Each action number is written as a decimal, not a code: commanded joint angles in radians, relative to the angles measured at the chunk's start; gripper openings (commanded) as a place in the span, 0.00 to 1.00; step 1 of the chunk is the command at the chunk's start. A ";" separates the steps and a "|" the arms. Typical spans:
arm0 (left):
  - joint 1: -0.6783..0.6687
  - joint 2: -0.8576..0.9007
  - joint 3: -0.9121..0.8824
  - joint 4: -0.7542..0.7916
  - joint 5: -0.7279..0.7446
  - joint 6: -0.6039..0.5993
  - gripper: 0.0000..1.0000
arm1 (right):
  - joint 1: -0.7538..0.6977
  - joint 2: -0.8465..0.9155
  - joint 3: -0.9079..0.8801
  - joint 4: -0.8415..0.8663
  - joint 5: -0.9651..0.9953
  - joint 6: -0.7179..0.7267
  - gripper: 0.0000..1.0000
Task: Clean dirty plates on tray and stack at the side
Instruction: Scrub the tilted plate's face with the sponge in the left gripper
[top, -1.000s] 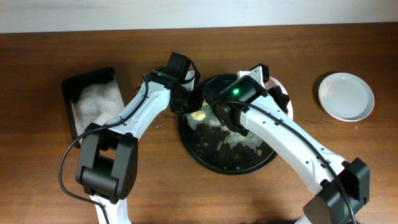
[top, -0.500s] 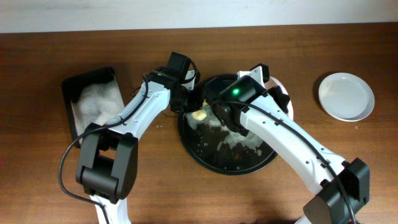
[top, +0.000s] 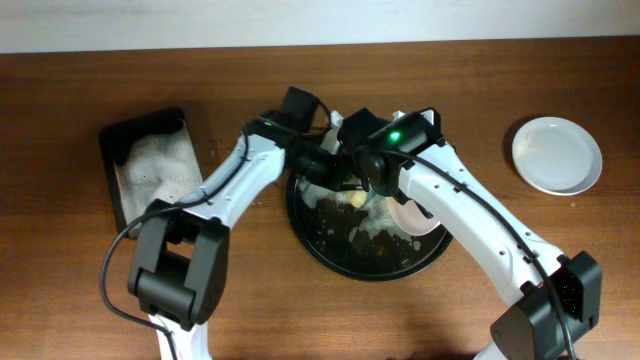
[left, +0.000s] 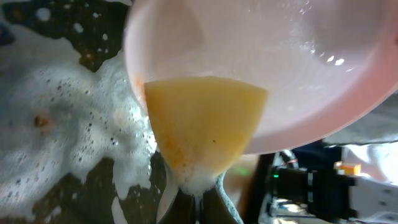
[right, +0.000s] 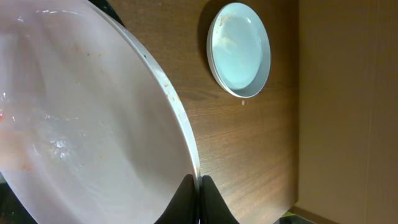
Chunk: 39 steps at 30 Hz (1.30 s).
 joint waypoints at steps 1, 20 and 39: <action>-0.064 -0.027 -0.003 0.037 -0.148 0.045 0.00 | 0.000 -0.013 0.018 0.003 0.007 0.013 0.04; -0.116 0.049 -0.003 0.043 -0.156 -0.106 0.00 | 0.058 -0.013 0.018 0.007 0.095 0.013 0.04; -0.117 0.049 -0.003 0.203 -0.300 -0.176 0.00 | 0.060 -0.013 0.018 0.006 0.120 0.013 0.04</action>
